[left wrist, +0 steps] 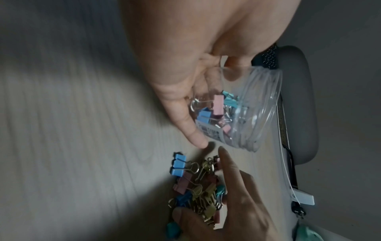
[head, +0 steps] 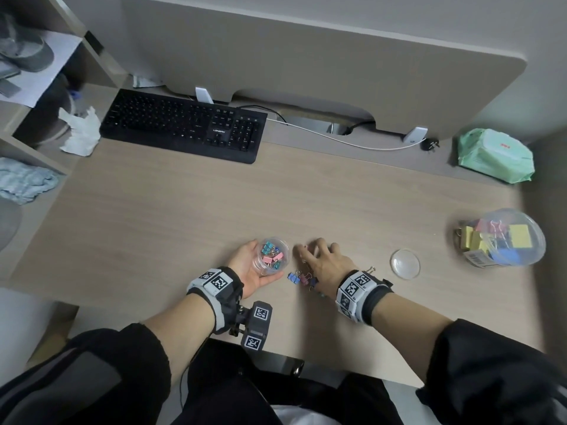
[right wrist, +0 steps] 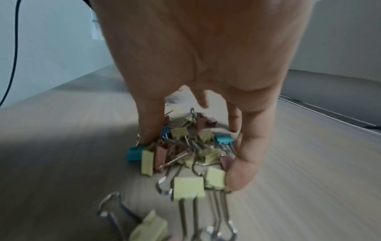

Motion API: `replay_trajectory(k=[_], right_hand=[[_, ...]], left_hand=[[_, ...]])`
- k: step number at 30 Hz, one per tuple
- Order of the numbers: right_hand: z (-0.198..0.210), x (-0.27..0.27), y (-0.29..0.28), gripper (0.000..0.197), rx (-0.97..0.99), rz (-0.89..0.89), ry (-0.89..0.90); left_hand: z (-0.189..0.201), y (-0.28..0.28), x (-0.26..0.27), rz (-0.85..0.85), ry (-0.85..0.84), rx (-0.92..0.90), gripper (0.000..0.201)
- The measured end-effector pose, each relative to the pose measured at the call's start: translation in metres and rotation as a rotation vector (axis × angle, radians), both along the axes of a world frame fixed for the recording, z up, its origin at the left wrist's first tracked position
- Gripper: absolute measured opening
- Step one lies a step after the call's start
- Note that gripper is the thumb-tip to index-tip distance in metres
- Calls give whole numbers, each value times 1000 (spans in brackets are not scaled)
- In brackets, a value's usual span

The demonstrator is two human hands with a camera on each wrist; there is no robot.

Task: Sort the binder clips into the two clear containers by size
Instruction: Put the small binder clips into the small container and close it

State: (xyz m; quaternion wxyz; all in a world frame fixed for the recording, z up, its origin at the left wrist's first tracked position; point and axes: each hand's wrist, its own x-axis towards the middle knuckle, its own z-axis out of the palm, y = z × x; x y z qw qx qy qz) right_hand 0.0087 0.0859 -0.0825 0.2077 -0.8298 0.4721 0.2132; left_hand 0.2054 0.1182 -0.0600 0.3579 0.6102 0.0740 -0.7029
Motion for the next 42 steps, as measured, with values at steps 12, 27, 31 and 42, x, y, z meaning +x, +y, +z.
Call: replay_trajectory(k=[12, 27, 31, 42], right_hand=[[4, 3, -26, 56, 105, -170, -58], [62, -4, -54, 20, 590, -962, -789], [81, 17, -46, 23, 553, -818, -841], [103, 11, -41, 30, 298, -636, -773]], left_hand=[[-4, 4, 0, 2, 9, 26, 45], [-4, -3, -23, -49, -2, 46, 49], [1, -9, -35, -62, 39, 11, 52], [6, -14, -37, -58, 69, -28, 46]])
